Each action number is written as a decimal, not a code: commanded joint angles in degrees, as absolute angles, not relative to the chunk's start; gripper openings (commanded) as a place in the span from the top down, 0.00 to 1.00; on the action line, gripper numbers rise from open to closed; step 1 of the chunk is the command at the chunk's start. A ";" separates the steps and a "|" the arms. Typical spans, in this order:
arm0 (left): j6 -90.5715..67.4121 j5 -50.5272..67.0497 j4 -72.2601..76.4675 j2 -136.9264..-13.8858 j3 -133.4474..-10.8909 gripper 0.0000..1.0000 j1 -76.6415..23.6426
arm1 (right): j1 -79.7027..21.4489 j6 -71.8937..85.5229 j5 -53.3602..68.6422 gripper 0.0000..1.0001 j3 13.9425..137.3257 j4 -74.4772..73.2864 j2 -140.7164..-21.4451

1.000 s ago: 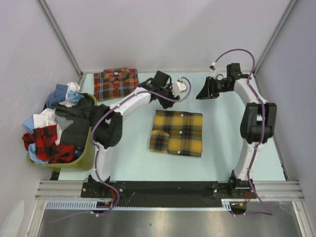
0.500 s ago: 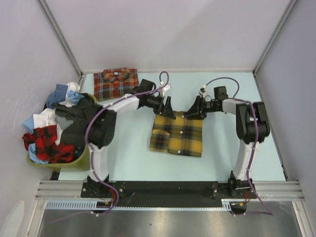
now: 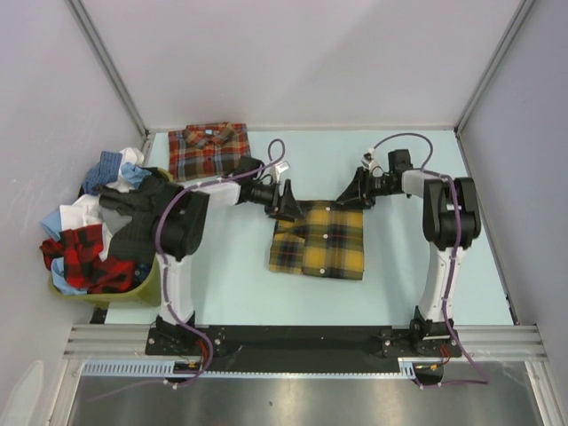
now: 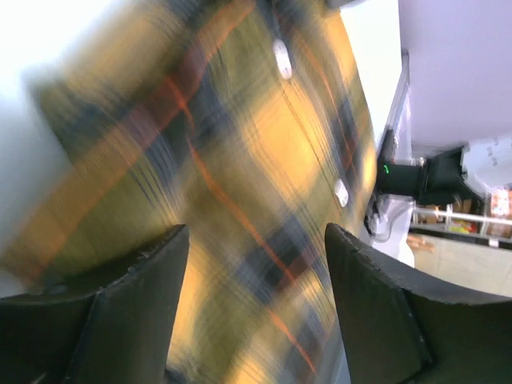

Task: Fold and stack the long sleeve shirts
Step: Fold the shirt

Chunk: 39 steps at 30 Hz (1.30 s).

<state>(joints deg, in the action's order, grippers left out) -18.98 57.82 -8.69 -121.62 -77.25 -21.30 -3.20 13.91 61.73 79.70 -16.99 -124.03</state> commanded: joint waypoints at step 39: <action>-21.81 60.65 -2.95 -112.23 -44.29 0.27 -22.08 | -10.65 22.18 62.58 0.53 43.03 -7.95 -109.07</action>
